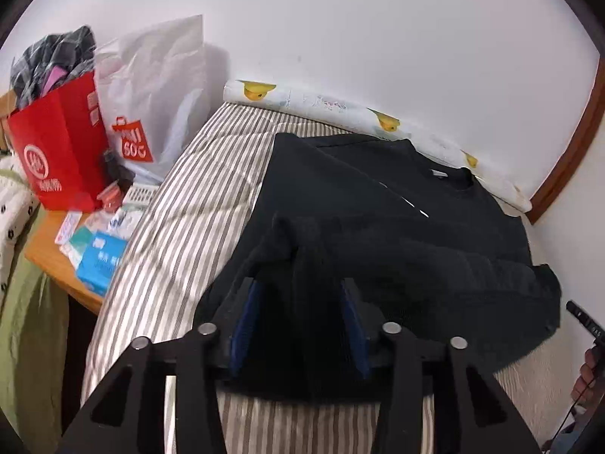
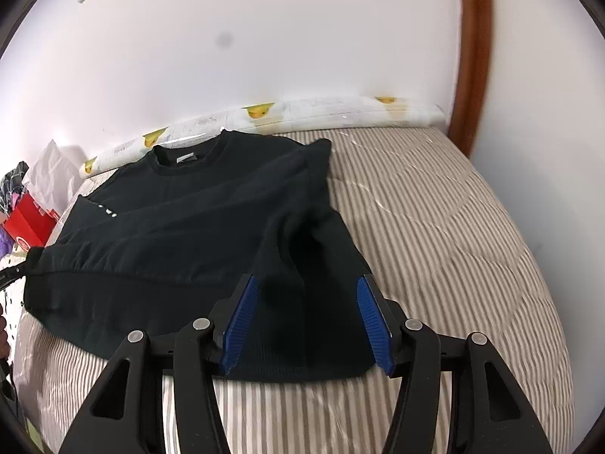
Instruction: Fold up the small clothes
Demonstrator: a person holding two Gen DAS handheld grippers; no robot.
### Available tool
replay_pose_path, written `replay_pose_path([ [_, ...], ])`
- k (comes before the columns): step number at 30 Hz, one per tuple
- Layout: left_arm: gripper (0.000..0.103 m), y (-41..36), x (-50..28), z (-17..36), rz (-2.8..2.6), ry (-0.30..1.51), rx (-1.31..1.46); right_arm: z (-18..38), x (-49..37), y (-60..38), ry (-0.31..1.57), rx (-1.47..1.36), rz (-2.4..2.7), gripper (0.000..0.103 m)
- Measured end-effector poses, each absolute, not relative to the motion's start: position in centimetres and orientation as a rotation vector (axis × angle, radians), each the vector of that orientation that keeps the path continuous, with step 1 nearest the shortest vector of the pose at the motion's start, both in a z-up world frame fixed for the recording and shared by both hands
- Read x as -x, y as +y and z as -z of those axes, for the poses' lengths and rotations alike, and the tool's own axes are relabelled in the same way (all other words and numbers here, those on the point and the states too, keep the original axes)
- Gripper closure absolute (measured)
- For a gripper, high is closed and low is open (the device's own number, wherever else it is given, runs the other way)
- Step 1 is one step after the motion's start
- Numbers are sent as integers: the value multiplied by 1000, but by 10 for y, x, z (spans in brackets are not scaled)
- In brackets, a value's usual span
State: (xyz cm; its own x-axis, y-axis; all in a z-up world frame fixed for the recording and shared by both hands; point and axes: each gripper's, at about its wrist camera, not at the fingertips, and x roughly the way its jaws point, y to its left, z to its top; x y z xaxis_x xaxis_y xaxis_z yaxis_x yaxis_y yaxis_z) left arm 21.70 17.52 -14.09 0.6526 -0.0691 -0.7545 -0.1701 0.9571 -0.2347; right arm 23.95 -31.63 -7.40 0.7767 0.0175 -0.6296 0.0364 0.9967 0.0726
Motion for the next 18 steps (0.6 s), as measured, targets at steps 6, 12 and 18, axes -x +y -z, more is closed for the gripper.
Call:
replay_pose_path([
  [6,52,176,-179,155,-26,893,347,100,-204,-326,726,-154,7,48],
  [12,50,181,-158,167,-24,914,393,127,-189,-323,762,-229,-32,48],
  [18,50,188,-156,180,-19,917,463,133,-188,-327,767,-309,-21,48],
])
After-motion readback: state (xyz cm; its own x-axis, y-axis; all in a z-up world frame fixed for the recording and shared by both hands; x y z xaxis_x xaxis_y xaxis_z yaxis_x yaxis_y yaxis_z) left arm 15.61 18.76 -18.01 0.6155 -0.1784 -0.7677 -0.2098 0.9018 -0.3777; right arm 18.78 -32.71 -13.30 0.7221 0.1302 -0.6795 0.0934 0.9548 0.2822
